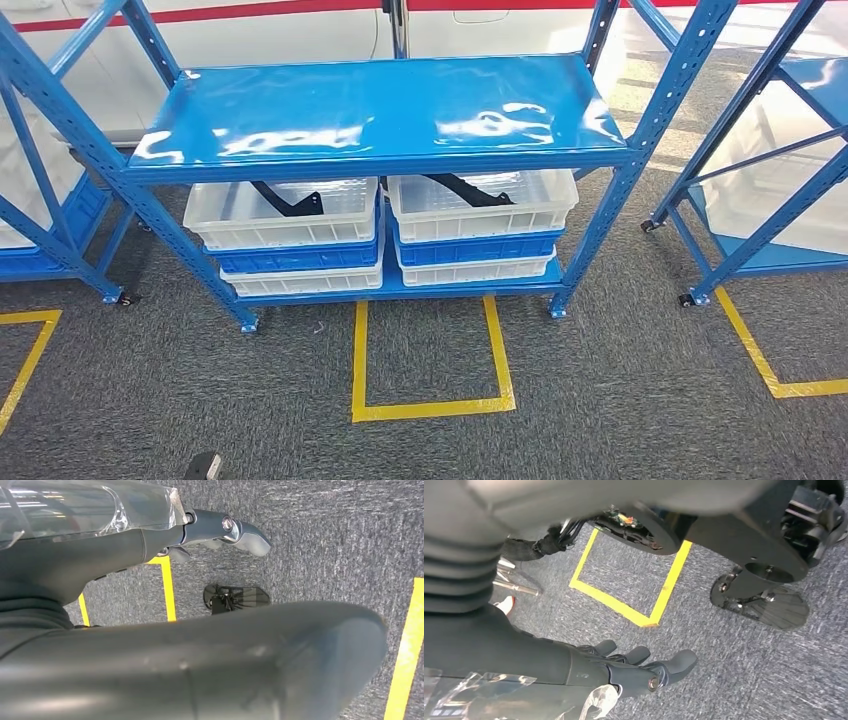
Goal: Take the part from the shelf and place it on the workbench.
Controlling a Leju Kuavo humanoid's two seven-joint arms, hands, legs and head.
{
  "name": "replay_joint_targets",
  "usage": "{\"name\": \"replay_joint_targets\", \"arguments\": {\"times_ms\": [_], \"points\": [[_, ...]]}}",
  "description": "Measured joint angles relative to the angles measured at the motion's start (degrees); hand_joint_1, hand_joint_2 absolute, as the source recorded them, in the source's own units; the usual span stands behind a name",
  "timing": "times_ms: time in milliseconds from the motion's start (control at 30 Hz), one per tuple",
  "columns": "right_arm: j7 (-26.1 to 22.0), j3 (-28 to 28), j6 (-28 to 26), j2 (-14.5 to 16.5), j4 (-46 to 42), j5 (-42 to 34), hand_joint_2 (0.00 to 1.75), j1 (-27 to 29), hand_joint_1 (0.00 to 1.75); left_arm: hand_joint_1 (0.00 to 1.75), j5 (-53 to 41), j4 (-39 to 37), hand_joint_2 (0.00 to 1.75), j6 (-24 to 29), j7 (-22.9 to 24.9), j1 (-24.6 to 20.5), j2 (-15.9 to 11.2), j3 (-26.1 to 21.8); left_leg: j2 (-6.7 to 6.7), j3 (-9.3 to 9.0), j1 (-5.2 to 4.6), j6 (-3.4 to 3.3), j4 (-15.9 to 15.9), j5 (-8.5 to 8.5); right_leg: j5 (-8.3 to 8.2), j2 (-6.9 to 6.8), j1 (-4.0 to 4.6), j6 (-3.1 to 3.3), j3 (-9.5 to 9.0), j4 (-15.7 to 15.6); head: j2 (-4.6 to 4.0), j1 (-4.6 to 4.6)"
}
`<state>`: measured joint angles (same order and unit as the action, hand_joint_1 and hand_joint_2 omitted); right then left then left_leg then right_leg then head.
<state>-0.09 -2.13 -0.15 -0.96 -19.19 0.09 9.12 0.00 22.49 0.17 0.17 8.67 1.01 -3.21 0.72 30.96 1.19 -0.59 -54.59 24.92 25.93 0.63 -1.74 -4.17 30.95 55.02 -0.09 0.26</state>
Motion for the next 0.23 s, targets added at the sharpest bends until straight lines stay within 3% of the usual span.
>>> {"name": "replay_joint_targets", "arguments": {"times_ms": [233], "points": [[0.0,0.1,0.0,0.0,-0.4,0.0,0.0,0.0,0.0,0.0,0.0,0.0,0.0,0.0,0.0,0.3,0.0,0.7,0.0,-0.01,0.0,0.0,0.0,0.0,0.0,0.0,0.0,0.0,0.01,0.0,0.0,0.0]]}}
